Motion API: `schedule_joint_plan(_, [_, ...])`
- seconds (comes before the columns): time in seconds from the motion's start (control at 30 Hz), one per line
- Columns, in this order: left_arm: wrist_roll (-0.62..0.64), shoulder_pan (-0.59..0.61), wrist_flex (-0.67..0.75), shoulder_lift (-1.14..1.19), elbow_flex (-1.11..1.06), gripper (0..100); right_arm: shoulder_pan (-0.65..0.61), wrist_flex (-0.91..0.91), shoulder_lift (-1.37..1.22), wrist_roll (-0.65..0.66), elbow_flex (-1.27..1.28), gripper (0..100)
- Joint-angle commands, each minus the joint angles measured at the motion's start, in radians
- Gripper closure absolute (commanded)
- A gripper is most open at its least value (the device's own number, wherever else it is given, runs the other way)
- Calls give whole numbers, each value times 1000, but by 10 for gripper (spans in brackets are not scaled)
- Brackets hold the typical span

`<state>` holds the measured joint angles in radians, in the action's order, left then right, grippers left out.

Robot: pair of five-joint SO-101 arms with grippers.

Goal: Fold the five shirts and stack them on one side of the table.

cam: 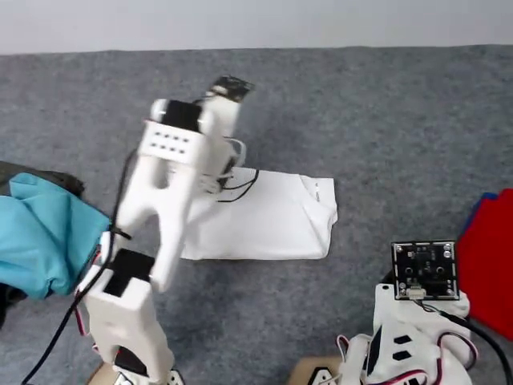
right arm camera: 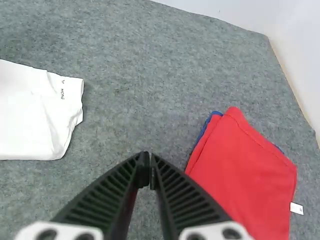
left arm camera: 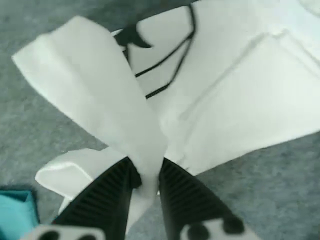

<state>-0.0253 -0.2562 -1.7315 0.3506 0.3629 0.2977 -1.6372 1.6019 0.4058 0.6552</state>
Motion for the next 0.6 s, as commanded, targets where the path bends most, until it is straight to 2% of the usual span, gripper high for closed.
schedule_joint_plan(0.0, [34,-94,5,-14,33,994,12,7,1,11,-5,990])
schedule_joint_plan(0.23, [95,-229,-20,58,177,994,12,2,1,11,-5,990])
schedule_joint_plan(0.57, [107,-362,-20,172,340,994,12,-2,1,11,-5,990])
